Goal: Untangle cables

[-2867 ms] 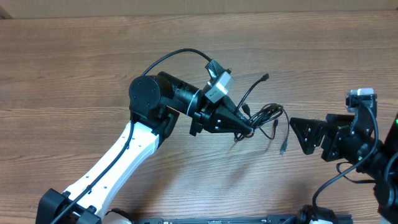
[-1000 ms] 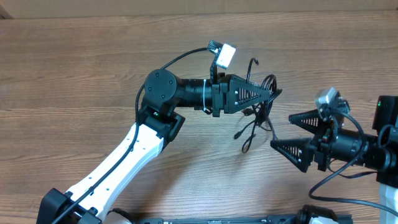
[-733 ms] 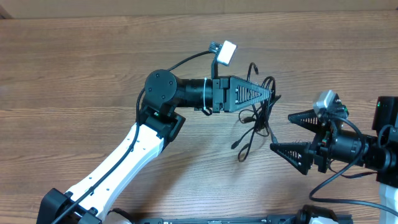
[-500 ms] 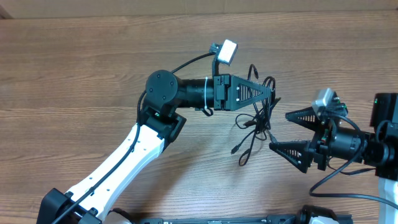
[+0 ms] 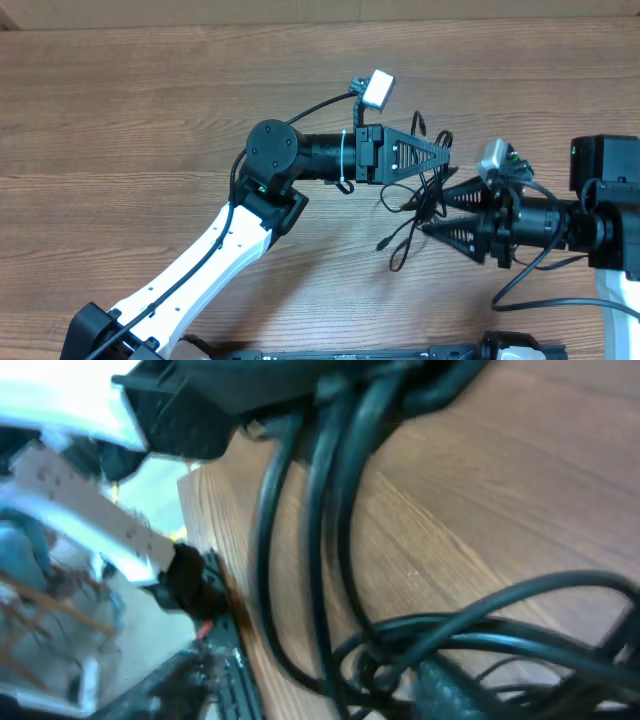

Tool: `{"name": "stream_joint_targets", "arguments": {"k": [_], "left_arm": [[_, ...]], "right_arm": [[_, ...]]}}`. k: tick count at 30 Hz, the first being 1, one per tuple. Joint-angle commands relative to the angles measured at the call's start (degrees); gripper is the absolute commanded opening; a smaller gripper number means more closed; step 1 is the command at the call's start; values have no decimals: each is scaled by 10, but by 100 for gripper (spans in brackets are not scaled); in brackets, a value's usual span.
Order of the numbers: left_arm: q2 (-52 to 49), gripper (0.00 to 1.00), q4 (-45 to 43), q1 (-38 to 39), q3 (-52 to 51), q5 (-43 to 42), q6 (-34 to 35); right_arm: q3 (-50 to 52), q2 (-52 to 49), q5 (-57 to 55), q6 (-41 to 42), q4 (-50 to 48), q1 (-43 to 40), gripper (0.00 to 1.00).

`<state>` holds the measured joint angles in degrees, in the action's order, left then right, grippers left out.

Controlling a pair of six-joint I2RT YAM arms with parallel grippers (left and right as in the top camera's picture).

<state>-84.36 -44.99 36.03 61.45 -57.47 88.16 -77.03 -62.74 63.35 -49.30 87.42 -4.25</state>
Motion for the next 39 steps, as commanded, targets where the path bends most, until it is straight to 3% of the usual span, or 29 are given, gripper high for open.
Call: {"name": "stream_joint_targets", "arguments": {"k": [1,4,12,16,21,25,28,29,31,35,36,39], "left_arm": [[0,4,-4,3,6,-2,6],[0,4,-4,3,6,-1,6],[0,4,3,2,6,0,-9],[0,4,38,-6,6,-2,-125],[0,4,176,-27,6,-14,-324],[0,4,288,-43,6,9,-399],[0,4,324,-50,6,16,-421],[0,4,323,-52,6,15,-421],[0,4,309,-53,6,7,-418],[0,4,256,-53,6,-28,-406],[0,4,243,-53,6,-37,-399],[0,4,199,-53,6,-55,-374]], "right_arm": [[-2,-2,10,-2,1,4,25],[-2,-3,13,0,10,4,4],[-2,-3,36,0,37,4,4],[-2,-3,80,-1,40,4,4],[-3,-3,133,0,40,4,4],[-3,-3,147,0,42,4,4],[-3,-3,147,0,42,4,4],[-3,-3,147,0,42,4,6],[-3,-3,144,0,42,4,25],[-3,-3,117,0,43,4,80],[-3,-3,113,0,45,4,86],[-3,-3,106,0,49,4,89]]}}
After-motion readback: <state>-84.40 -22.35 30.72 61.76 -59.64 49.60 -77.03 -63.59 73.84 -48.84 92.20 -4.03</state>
